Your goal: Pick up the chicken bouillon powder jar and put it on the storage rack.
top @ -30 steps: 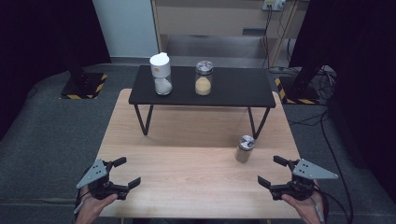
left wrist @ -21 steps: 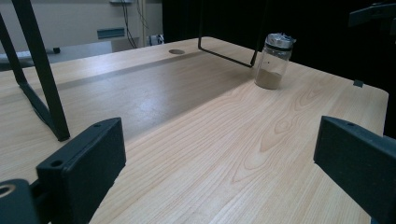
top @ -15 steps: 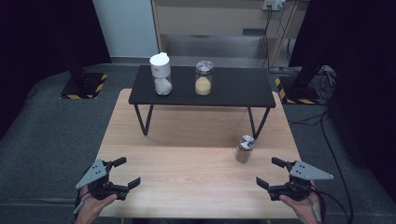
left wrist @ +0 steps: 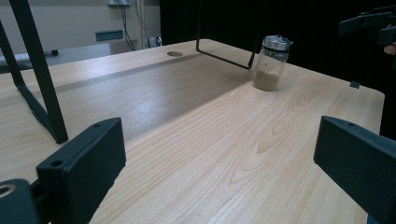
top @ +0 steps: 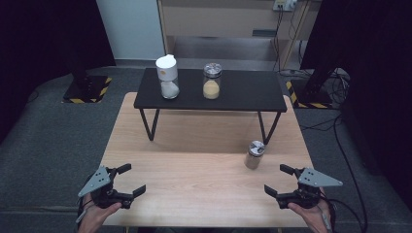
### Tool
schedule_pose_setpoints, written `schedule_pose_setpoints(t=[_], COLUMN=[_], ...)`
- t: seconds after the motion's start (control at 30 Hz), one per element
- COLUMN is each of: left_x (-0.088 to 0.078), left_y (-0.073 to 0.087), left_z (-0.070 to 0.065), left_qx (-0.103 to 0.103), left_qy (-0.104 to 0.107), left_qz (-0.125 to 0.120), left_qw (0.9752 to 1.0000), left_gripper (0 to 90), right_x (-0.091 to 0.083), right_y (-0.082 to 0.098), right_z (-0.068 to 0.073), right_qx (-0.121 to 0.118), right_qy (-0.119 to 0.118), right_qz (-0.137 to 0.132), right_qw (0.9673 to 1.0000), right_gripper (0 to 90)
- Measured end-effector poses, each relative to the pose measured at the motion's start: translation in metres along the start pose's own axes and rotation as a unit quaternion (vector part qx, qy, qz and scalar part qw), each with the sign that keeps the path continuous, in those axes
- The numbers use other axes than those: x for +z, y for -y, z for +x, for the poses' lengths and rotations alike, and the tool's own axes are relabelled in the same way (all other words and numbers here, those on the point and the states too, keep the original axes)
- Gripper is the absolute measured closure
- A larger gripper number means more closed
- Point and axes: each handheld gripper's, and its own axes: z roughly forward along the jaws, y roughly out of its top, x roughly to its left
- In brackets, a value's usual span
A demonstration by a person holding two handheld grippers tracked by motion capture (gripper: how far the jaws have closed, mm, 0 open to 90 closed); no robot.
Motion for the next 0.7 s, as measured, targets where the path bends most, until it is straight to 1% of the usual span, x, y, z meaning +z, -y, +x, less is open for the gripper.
schedule_pose_setpoints(t=[0.3, 0.57, 0.7], left_x=[-0.0013, -0.0014, -0.0019], left_y=[0.0004, -0.0001, 0.0003], left_z=[-0.0006, -0.0013, -0.0022], left_qx=[0.0, 0.003, 0.005], left_qy=[0.0, 0.0, -0.004], left_qz=[-0.001, -0.001, -0.003], left_qw=[1.0, 1.0, 1.0], left_gripper=[1.1, 1.2, 1.1], right_x=[0.0041, 0.0028, 0.0018], right_y=[-0.0001, 0.0001, -0.0005], right_z=[-0.0007, 0.0009, 0.0013], right_qx=[-0.006, -0.007, -0.007], right_qy=[-0.003, -0.002, -0.001], right_qz=[0.007, 0.006, 0.003], right_qw=[1.0, 1.0, 1.0], right_gripper=[6.1, 6.1, 6.1])
